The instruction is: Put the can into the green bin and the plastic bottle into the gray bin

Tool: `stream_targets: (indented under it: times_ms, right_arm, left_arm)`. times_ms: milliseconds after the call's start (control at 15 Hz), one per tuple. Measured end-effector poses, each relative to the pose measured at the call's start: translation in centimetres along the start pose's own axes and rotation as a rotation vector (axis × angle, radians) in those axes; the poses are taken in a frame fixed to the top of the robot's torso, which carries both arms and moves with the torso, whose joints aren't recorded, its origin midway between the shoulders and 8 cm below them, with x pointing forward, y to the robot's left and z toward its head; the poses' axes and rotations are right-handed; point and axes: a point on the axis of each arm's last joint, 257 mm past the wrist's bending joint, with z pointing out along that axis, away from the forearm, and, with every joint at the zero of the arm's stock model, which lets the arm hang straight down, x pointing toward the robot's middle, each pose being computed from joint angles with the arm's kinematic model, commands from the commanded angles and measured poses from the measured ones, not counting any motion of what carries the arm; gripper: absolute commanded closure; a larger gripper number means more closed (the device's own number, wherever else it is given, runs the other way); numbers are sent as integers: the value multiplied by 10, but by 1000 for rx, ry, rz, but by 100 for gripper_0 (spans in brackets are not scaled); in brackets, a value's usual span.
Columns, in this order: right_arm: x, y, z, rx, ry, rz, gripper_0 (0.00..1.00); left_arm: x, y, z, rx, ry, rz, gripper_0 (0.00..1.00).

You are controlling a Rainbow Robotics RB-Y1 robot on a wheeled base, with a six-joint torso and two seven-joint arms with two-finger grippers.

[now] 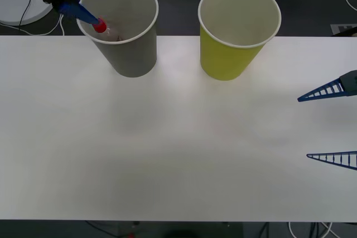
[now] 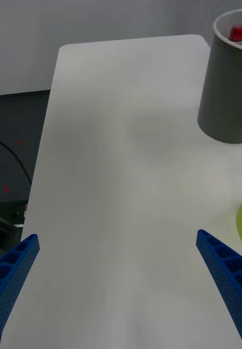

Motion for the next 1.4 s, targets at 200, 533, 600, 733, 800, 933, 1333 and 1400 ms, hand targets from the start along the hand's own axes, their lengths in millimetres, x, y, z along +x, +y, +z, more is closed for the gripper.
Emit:
stream_targets:
  times_ms: [200,533,600,733,800,933,1333,1400]
  right_arm:
    - [0,0,0,0,0,0,0]
    - [0,0,0,0,0,0,0]
    - [0,0,0,0,0,0,0]
    - [0,0,0,0,0,0,0]
    - [0,0,0,0,0,0,0]
    - [0,0,0,0,0,0,0]
    - [0,0,0,0,0,0,0]
    - [0,0,0,0,0,0,0]
  left_arm:
    - [19,-13,-2,42,-50,0,0]
    - [37,-38,-1,102,-130,15,0]
    - [39,-43,-1,107,-146,16,0]
    - [45,-54,-1,120,-198,6,0]
    - [47,-60,0,126,-219,5,0]
    - [53,-74,3,117,-263,10,0]
    - [87,-113,5,126,-352,89,0]
    - [93,-119,5,131,-370,98,0]
